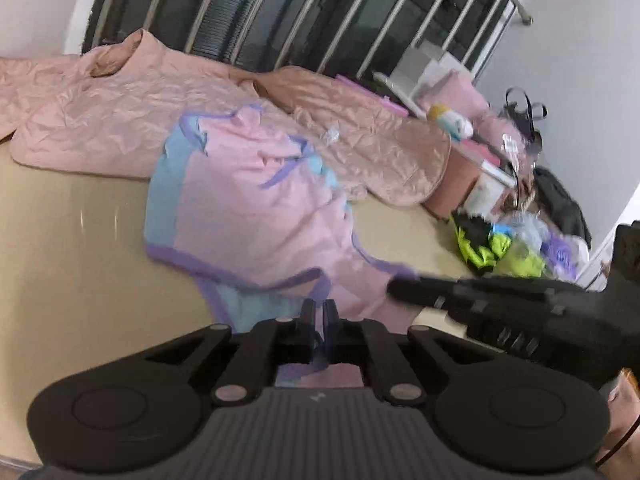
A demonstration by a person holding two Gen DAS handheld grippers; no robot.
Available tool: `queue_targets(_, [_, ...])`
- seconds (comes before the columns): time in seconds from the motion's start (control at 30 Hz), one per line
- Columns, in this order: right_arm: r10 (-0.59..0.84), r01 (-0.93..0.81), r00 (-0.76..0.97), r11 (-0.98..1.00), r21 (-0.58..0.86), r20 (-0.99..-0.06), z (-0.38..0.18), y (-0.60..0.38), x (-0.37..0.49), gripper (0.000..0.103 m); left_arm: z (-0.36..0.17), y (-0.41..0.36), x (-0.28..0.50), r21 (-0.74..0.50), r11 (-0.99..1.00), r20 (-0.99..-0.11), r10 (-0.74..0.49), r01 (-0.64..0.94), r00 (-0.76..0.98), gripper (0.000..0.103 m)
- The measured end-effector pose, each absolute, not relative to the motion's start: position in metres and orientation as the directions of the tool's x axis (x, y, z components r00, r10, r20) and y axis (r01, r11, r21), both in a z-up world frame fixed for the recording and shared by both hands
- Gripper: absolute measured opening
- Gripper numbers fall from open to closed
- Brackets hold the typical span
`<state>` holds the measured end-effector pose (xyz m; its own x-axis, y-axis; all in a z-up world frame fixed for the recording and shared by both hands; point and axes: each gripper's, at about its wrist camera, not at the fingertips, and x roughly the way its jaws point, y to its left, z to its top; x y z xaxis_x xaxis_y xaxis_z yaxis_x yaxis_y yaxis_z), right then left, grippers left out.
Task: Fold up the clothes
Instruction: 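Grasp the garment's lilac-trimmed edge with the left gripper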
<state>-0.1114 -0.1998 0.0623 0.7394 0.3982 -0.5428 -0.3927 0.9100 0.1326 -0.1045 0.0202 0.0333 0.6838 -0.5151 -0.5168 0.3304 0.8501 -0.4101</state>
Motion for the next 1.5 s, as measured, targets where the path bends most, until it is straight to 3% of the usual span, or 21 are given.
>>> queue_targets(0.07, [0.416,-0.395,0.759,0.906,0.153,-0.501,0.079,-0.203,-0.103,0.005,0.038,0.025,-0.1,-0.437,0.844,-0.497,-0.516,0.312,0.698,0.004])
queue_targets(0.13, [0.425,-0.401,0.778,0.903,0.155,-0.464,0.095,-0.205,-0.086,0.005,0.043,0.033,-0.096,-0.468,0.839,-0.481,-0.504,0.276,0.717,0.028])
queue_targets(0.17, [0.436,-0.408,0.776,0.898,0.165,-0.457,0.099,-0.204,-0.074,0.005,0.046,0.036,-0.095,-0.475,0.839,-0.476,-0.498,0.265,0.725,0.054])
queue_targets(0.2, [0.45,-0.416,0.769,0.892,0.179,-0.453,0.103,-0.203,-0.06,0.005,0.049,0.035,-0.097,-0.461,0.843,-0.465,-0.495,0.276,0.734,0.061])
queue_targets(0.43, [0.4,-0.376,0.752,0.913,0.158,-0.524,0.085,-0.18,0.042,0.005,0.045,0.004,-0.106,-0.319,0.898,-0.529,-0.434,0.303,0.729,0.069])
queue_targets(0.57, [0.358,-0.301,0.724,0.933,0.197,-0.589,0.069,-0.186,0.074,0.013,0.032,-0.022,-0.104,-0.269,0.909,-0.566,-0.417,0.319,0.711,0.069])
queue_targets(0.6, [0.37,-0.301,0.727,0.929,0.216,-0.579,0.07,-0.191,0.072,0.024,0.029,-0.035,-0.103,-0.22,0.918,-0.584,-0.395,0.331,0.709,0.07])
queue_targets(0.63, [0.38,-0.302,0.738,0.925,0.229,-0.557,0.074,-0.198,0.065,0.034,0.025,-0.046,-0.1,-0.161,0.926,-0.603,-0.365,0.34,0.71,0.07])
queue_targets(0.67, [0.376,-0.301,0.753,0.927,0.225,-0.54,0.077,-0.204,0.056,0.052,0.019,-0.056,-0.096,-0.093,0.939,-0.626,-0.314,0.332,0.713,0.069])
queue_targets(0.7, [0.368,-0.299,0.767,0.93,0.215,-0.525,0.081,-0.209,0.046,0.056,0.013,-0.066,-0.091,-0.022,0.948,-0.649,-0.256,0.319,0.717,0.058])
queue_targets(0.73, [0.357,-0.298,0.778,0.934,0.198,-0.517,0.084,-0.215,0.034,0.056,0.007,-0.071,-0.087,0.048,0.957,-0.669,-0.182,0.286,0.721,0.047])
queue_targets(0.77, [0.346,-0.296,0.787,0.938,0.178,-0.51,0.087,-0.221,0.022,0.056,0.006,-0.07,-0.087,0.057,0.963,-0.663,-0.161,0.264,0.731,0.034])
queue_targets(0.8, [0.334,-0.301,0.792,0.942,0.15,-0.51,0.088,-0.226,0.008,0.056,0.008,-0.063,-0.085,0.011,0.969,-0.656,-0.18,0.247,0.733,0.027])
queue_targets(0.87, [0.311,-0.312,0.798,0.946,0.089,-0.516,0.085,-0.233,-0.017,0.056,0.013,-0.044,-0.083,-0.096,0.975,-0.644,-0.214,0.2,0.735,0.026])
queue_targets(1.07, [0.287,-0.313,0.728,0.947,0.07,-0.622,0.037,-0.227,-0.041,0.055,0.029,-0.007,-0.086,-0.227,0.963,-0.595,-0.253,0.143,0.763,0.026])
queue_targets(1.17, [0.293,-0.254,0.738,0.955,0.152,-0.608,0.03,-0.227,-0.039,0.048,0.03,-0.01,-0.089,-0.169,0.979,-0.61,-0.196,0.116,0.768,0.027])
queue_targets(1.33, [0.354,-0.262,0.739,0.935,0.239,-0.574,0.031,-0.222,-0.039,0.047,0.023,-0.015,-0.095,-0.145,0.983,-0.627,-0.18,0.114,0.758,0.035])
queue_targets(1.37, [0.353,-0.261,0.74,0.935,0.239,-0.572,0.029,-0.22,-0.036,0.041,0.022,-0.018,-0.095,-0.135,0.984,-0.633,-0.174,0.114,0.755,0.035])
queue_targets(1.4, [0.345,-0.255,0.74,0.938,0.235,-0.577,0.028,-0.218,-0.034,0.02,0.021,-0.021,-0.094,-0.122,0.986,-0.638,-0.167,0.115,0.752,0.035])
queue_targets(1.43, [0.336,-0.247,0.738,0.941,0.229,-0.585,0.027,-0.216,-0.031,0.008,0.02,-0.023,-0.094,-0.103,0.988,-0.64,-0.155,0.116,0.752,0.032])
queue_targets(1.5, [0.303,-0.232,0.754,0.953,0.196,-0.583,0.029,-0.217,-0.036,0.004,0.019,-0.025,-0.096,-0.069,0.992,-0.638,-0.128,0.109,0.76,0.005])
